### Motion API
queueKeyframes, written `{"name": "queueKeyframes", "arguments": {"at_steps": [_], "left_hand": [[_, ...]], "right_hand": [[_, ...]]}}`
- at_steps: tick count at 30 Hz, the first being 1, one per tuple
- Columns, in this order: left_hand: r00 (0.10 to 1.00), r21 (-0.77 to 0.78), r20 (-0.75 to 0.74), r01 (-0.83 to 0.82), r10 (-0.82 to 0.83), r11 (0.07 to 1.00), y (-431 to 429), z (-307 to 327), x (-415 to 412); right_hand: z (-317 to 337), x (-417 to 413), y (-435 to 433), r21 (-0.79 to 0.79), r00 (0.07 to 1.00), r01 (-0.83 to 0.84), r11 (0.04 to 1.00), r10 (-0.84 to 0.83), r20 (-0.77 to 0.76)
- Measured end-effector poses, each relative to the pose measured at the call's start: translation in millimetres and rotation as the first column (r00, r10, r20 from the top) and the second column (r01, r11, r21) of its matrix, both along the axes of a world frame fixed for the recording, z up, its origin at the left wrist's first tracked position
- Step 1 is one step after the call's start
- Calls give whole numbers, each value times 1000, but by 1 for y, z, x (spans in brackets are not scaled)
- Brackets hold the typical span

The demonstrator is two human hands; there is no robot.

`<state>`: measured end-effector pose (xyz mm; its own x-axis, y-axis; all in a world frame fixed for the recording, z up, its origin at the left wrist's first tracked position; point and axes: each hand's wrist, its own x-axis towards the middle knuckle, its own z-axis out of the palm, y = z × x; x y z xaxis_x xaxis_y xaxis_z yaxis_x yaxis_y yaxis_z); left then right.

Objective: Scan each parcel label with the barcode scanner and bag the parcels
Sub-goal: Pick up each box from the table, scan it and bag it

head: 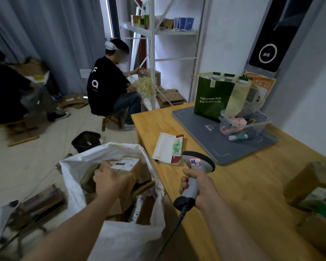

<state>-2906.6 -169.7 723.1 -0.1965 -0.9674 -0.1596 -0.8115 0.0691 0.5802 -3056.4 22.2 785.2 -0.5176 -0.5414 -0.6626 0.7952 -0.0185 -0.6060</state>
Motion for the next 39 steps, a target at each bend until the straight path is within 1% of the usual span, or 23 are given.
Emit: {"name": "queueKeyframes", "arguments": {"at_steps": [4,6,8,9,11,13,14,16,17,19,20,22,23,25,27,29,31,33,34,35,36,38,39], "left_hand": [[998,167,54,-30,21,986,12,-22,-11],[1000,201,25,8,-13,980,27,-23,-27],[992,163,-8,126,-126,979,47,-21,-50],[978,121,13,203,-206,972,57,-18,-61],[922,23,36,386,-386,922,82,-15,-88],[842,4,3,540,-540,842,116,-11,-119],[795,6,-20,606,-606,795,132,-10,-132],[653,-6,-52,756,-755,654,177,-7,-161],[554,-15,-65,831,-830,556,203,-7,-175],[373,-5,-101,927,-923,375,246,-3,-192],[268,15,-117,963,-956,268,273,-2,-200],[90,47,-119,995,-989,85,323,-1,-211],[29,60,-112,998,-993,22,345,-2,-215],[-53,129,-73,990,-996,-62,389,-6,-222],[-105,201,-8,974,-994,-105,425,-13,-226],[-99,227,46,970,-994,-86,450,-20,-228],[-57,211,58,977,-997,-43,465,-27,-229],[-1,171,1,985,-1000,0,465,-34,-234],[30,181,-62,983,-998,18,460,-34,-237],[76,237,-145,971,-987,40,451,-30,-239],[141,308,-250,950,-958,60,441,-26,-240],[332,502,-430,861,-840,84,409,-16,-241],[432,612,-441,786,-787,89,391,-10,-240]], "right_hand": [[-5,-7,7,26,999,38,999,-38,9],[-6,-13,18,30,997,77,997,-77,11],[-6,-20,35,40,991,133,990,-133,10],[-6,-22,44,49,987,162,986,-163,7],[-9,-29,68,61,972,236,970,-235,-13],[-11,-34,100,85,950,311,947,-308,-43],[-13,-36,114,106,940,341,934,-336,-58],[-14,-41,152,138,911,410,901,-400,-95],[-14,-42,175,147,895,446,883,-434,-106],[-13,-40,209,156,871,490,858,-476,-119],[-13,-39,231,157,846,533,831,-519,-125],[-13,-35,268,156,796,604,781,-587,-145],[-13,-32,285,151,773,634,758,-616,-152],[-14,-25,318,147,724,689,710,-671,-158],[-15,-17,347,162,666,746,646,-722,-188],[-17,-9,368,174,617,787,592,-757,-214],[-20,-4,385,184,588,808,560,-780,-212],[-26,-3,395,196,581,812,549,-789,-200],[-28,-4,397,201,583,811,550,-788,-198],[-29,-5,397,201,590,806,556,-784,-196],[-29,-7,396,196,597,801,566,-778,-195],[-30,-12,388,170,623,782,600,-759,-190],[-30,-15,383,158,635,772,615,-748,-191]]}}
